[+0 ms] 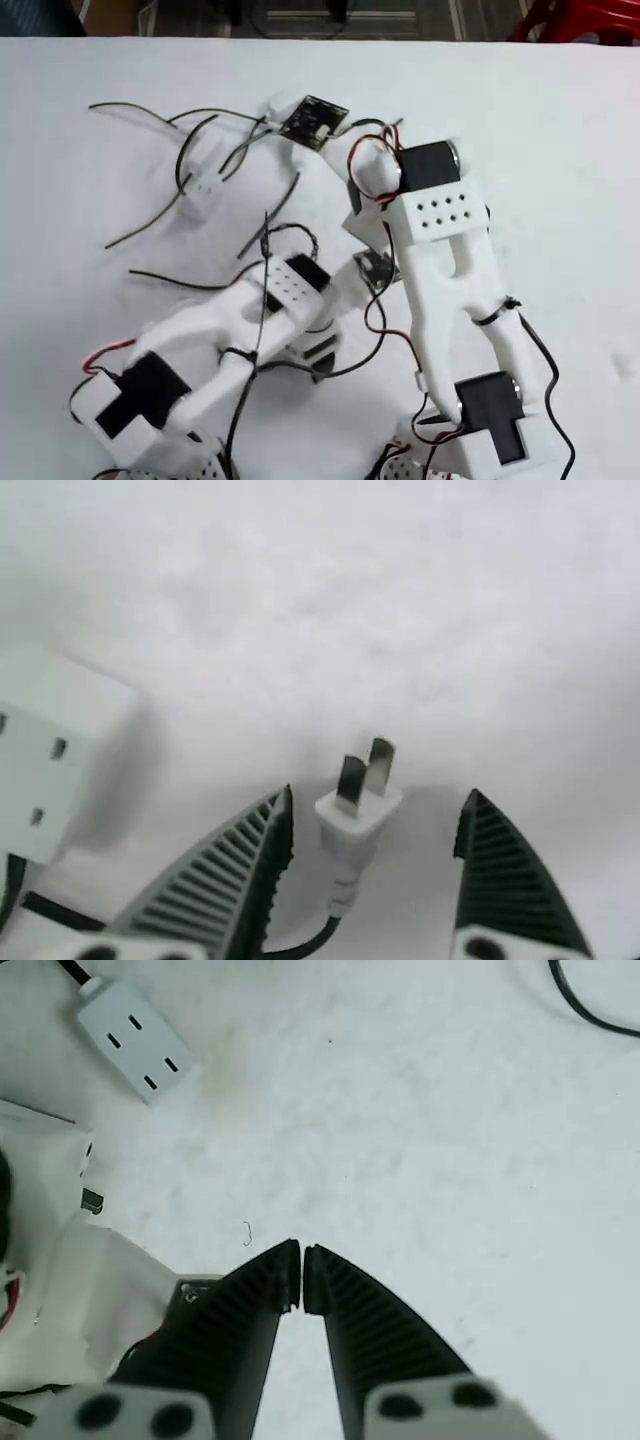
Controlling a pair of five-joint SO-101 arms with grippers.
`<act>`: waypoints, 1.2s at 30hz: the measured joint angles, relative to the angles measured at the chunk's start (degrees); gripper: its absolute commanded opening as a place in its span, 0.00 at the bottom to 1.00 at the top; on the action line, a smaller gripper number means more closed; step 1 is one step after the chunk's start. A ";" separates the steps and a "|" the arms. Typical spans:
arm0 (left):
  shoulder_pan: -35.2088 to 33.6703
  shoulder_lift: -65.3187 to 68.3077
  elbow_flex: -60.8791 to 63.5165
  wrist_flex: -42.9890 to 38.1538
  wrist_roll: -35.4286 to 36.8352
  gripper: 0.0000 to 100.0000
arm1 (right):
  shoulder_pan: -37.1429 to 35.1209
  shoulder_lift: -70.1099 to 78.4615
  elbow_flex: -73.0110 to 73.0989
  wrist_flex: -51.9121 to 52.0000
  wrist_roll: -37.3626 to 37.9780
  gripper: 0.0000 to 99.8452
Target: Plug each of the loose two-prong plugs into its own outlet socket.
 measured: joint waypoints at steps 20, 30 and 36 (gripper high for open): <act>-0.18 0.00 0.70 1.67 2.55 0.17 | 0.00 0.00 0.00 0.00 0.00 0.02; 2.46 0.00 0.62 1.67 2.55 0.16 | 0.00 0.00 0.00 0.00 0.00 0.02; 6.07 0.00 1.41 1.67 2.55 0.16 | 0.00 0.00 0.00 0.00 0.00 0.02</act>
